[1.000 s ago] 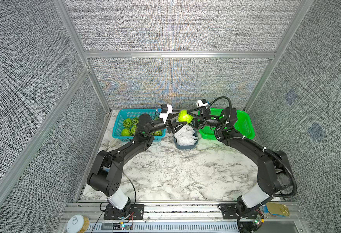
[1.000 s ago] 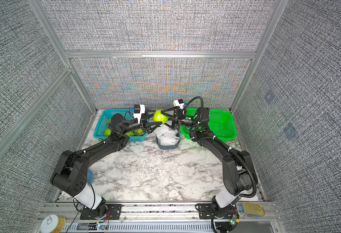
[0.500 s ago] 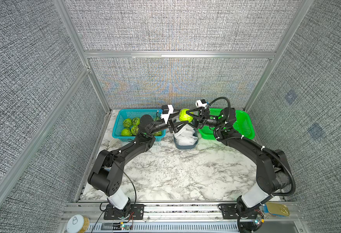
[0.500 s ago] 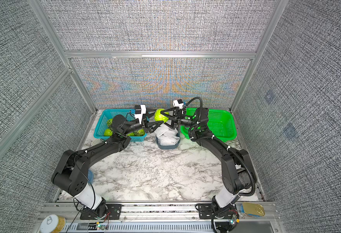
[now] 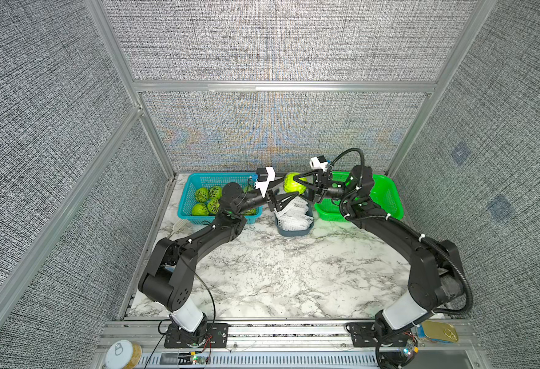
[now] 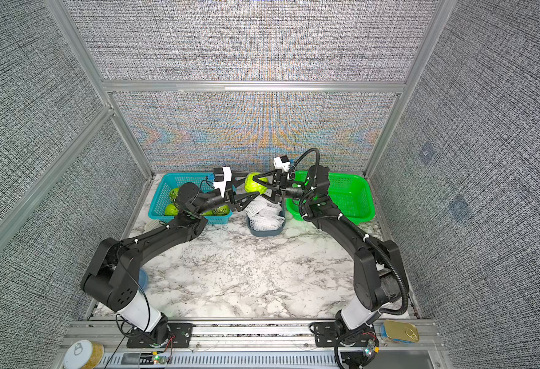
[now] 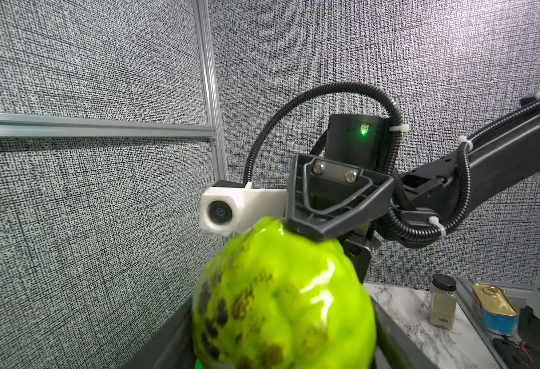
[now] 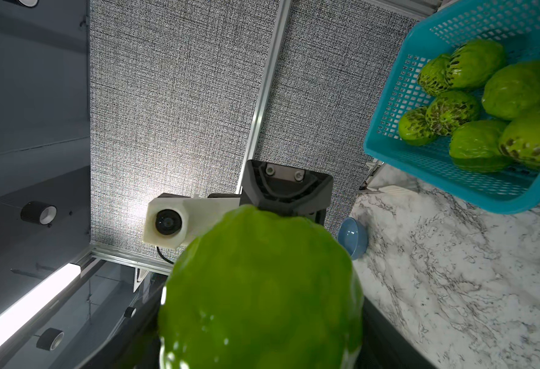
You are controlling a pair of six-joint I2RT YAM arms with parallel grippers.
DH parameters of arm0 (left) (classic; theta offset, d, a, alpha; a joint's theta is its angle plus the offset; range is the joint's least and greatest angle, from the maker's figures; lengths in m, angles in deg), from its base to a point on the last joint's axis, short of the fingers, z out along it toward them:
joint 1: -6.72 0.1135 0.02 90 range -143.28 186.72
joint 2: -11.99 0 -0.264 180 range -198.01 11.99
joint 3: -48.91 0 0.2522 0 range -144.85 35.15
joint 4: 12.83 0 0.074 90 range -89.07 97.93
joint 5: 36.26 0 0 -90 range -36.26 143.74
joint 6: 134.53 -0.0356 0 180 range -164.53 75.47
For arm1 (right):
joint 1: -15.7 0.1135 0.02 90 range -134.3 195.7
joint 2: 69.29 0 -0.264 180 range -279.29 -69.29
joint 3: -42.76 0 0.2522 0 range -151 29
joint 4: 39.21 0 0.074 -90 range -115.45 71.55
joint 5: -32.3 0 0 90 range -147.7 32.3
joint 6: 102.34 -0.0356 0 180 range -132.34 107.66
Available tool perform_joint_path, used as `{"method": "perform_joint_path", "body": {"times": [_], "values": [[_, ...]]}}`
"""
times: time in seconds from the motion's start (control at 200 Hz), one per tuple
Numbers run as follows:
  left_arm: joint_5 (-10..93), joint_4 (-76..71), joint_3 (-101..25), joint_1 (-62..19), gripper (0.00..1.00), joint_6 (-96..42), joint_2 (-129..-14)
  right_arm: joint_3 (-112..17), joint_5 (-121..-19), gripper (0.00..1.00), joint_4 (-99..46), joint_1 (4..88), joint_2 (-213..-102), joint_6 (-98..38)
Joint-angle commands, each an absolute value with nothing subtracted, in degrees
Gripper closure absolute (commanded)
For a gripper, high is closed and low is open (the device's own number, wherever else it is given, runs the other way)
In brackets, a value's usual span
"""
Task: Sleeve custard apples in foam nets
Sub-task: Pick up the custard apple from the basket, then place the custard apple at the center of the board.
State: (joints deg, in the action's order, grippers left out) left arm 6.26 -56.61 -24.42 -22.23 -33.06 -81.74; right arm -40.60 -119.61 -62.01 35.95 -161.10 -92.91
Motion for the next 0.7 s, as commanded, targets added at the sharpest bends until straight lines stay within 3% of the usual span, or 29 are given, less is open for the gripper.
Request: {"method": "perform_joint_path", "body": {"times": [0.0,0.145,0.33,0.5,0.695], "values": [[7.6,-49.79,-23.41,-22.28,0.19,-37.35,-79.89,-43.27,-117.1,0.24,-50.55,35.71,-158.73,-79.9],[11.55,-43.28,-20.86,-22.26,0.13,-44.35,-75.06,-49.13,-112.93,0.24,-29.85,35.32,-156.69,-63.41],[16.5,-36.17,-16.34,-22.28,0.03,-49.55,-67.54,-54.04,-108.91,0.24,-14.92,34.87,-156.98,-54.01],[27.72,-24.56,-11.15,-22.28,0.01,-59.17,-54.89,-61.86,-92.51,0.24,12.07,37.27,-158.1,-34.72],[38.41,-12.52,-7.18,-22.25,0.01,-69.67,-40.19,-62.58,-76.29,0.24,27.68,43.92,-159.74,-24.74]]}}
